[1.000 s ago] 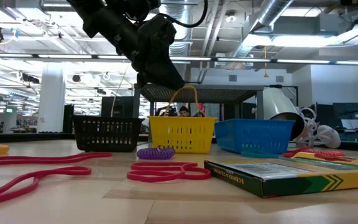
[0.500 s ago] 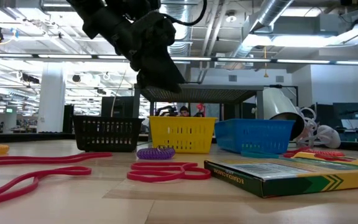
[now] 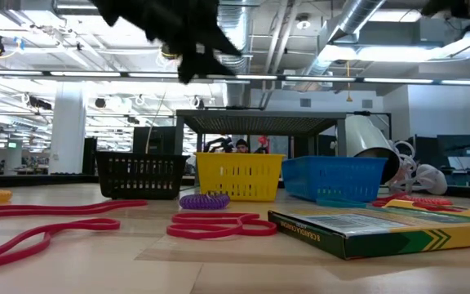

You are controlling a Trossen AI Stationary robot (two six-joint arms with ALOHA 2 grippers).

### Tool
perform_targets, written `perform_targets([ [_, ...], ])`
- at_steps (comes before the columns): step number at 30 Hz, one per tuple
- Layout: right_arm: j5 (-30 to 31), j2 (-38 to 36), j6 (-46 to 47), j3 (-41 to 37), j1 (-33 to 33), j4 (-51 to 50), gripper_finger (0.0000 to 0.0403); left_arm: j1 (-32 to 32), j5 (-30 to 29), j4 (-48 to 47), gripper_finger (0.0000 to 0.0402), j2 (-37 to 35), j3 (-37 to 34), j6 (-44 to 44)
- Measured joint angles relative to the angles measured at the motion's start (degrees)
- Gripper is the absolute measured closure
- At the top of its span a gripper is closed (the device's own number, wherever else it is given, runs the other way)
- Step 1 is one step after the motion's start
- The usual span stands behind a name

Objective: Pick & Place Office Desk Supplies
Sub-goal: Put the orange spring keychain into the blue basket

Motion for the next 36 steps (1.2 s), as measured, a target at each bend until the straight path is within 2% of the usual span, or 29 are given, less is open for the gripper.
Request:
perform_targets([
  [8,-6.12,6.78,-18.38,0.00,-3.05,1.32,0.0296,-0.13,9.05,-3.39,0.0193,-11.67,0.03,-1.24],
  [13,-8.55,12.41,-27.45,0.00,-5.49,1.61,0.0292,-0.48,9.86,-5.25,0.0197,-17.22,-0.70,-3.45],
  [17,-10.54,17.69,-31.86,0.00,-7.88,1.96,0.0271,-0.46,9.63,-8.43,0.0199,-19.98,-0.72,-3.55],
  [23,-16.67,25.79,-35.20,0.02,-10.91,2.56,0.0222,-0.48,9.33,-15.64,0.0198,-21.98,-0.83,-4.00],
  [28,-18.36,31.36,-35.37,-0.02,-11.53,2.02,0.0186,-0.46,9.20,-19.99,0.0203,-22.01,-0.81,-4.94],
  [32,-18.88,34.17,-34.51,-0.79,-11.77,4.74,0.0177,-0.46,10.00,-19.67,0.0206,-22.39,-0.81,-4.96],
  [36,-19.79,34.05,-31.68,-5.41,-12.15,11.03,0.0181,-0.46,10.21,-19.49,0.0211,-24.46,-0.81,-4.94],
])
